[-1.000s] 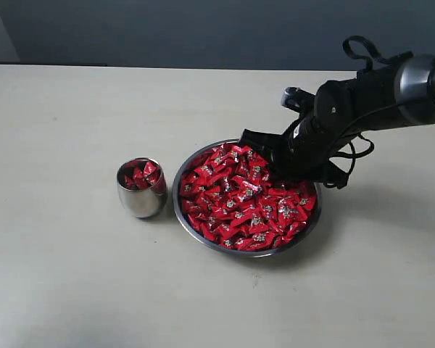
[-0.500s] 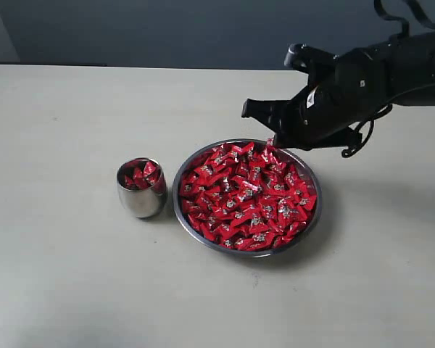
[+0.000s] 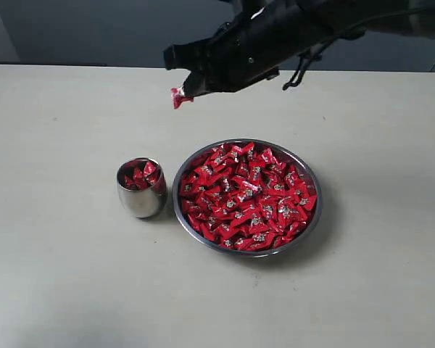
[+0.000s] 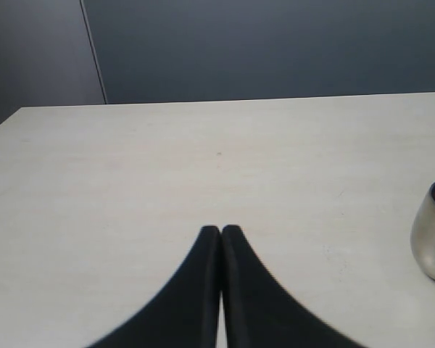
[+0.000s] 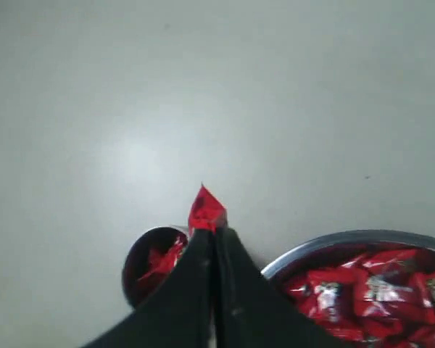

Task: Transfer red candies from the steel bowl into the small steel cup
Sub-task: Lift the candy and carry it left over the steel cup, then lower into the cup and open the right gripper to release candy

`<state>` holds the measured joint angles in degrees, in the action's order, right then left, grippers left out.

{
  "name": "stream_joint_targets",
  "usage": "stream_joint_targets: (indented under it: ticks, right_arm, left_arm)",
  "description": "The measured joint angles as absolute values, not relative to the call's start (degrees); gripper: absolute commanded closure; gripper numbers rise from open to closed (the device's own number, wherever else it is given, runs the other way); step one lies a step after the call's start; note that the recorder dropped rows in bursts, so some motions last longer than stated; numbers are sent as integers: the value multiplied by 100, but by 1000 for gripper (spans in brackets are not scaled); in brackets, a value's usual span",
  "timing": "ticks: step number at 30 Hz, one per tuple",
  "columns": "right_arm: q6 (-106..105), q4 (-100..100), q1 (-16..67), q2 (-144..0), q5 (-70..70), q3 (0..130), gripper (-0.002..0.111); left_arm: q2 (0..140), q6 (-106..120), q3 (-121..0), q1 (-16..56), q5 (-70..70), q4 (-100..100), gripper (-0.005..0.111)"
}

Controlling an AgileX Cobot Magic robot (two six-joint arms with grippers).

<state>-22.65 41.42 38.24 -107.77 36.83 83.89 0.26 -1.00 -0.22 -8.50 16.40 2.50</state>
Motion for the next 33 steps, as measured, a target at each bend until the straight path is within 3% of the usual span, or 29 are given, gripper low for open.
stream_joint_targets:
  ticks: [9, 33]
  right_arm:
    - [-2700, 4504, 4588, -11700, 4405, 8907, 109]
    - [-2712, 4653, 4633, -12260, 4070, 8910, 109]
  left_arm:
    - [26, -100, -22, -850, 1640, 250, 106]
    - [26, -100, -22, -850, 1640, 250, 106]
